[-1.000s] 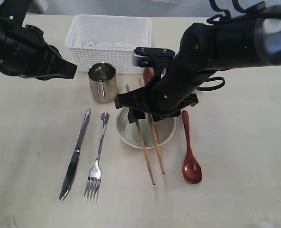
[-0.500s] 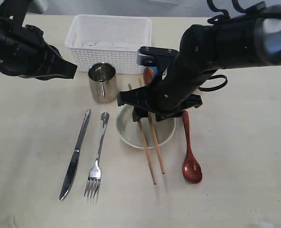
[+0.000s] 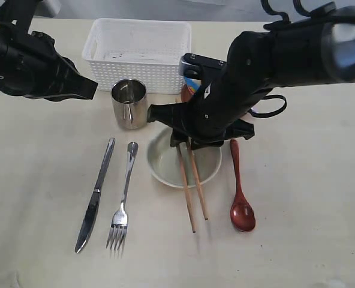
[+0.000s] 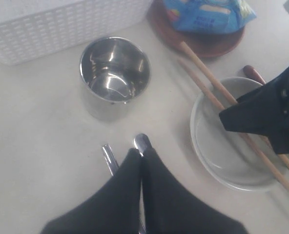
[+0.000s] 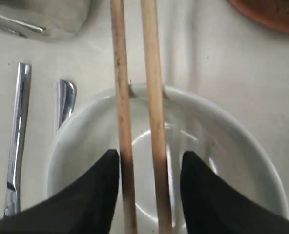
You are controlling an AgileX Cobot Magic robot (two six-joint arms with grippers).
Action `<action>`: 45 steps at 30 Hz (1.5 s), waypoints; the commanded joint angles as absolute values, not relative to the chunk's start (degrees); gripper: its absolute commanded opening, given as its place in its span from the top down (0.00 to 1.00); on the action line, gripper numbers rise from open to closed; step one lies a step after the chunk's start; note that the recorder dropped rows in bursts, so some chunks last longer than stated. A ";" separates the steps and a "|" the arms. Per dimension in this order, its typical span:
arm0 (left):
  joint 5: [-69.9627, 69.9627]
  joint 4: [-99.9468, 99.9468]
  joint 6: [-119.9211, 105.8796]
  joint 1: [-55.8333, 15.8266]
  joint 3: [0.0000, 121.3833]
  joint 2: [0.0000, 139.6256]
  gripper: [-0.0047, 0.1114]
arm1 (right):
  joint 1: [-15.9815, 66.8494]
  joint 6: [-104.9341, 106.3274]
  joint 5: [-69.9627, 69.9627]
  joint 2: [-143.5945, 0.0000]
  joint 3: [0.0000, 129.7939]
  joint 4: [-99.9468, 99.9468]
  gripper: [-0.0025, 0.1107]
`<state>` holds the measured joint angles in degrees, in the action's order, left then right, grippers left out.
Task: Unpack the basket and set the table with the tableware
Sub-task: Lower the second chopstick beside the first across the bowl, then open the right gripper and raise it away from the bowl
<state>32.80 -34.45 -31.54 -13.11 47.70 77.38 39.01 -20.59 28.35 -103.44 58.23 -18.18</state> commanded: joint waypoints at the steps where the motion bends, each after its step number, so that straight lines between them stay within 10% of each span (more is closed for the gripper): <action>1: 32.09 -34.77 -31.20 -13.40 47.55 76.89 0.96 | 38.93 -22.58 24.78 -103.32 58.48 -17.51 0.78; 24: 32.19 -34.77 -31.20 -13.40 47.55 76.89 0.96 | 38.93 -25.07 26.74 -103.32 58.48 -17.51 0.85; 32: 32.19 -34.77 -31.20 -13.40 47.55 76.89 0.96 | 38.93 -26.14 27.11 -103.32 58.48 -17.62 0.53; 45: 32.09 -34.77 -31.20 -13.40 47.55 76.89 0.96 | 38.80 -26.74 27.52 -95.71 58.48 -12.40 0.53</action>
<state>32.80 -34.45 -31.54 -13.11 47.70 77.38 39.01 -26.19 27.00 -99.24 58.36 -15.48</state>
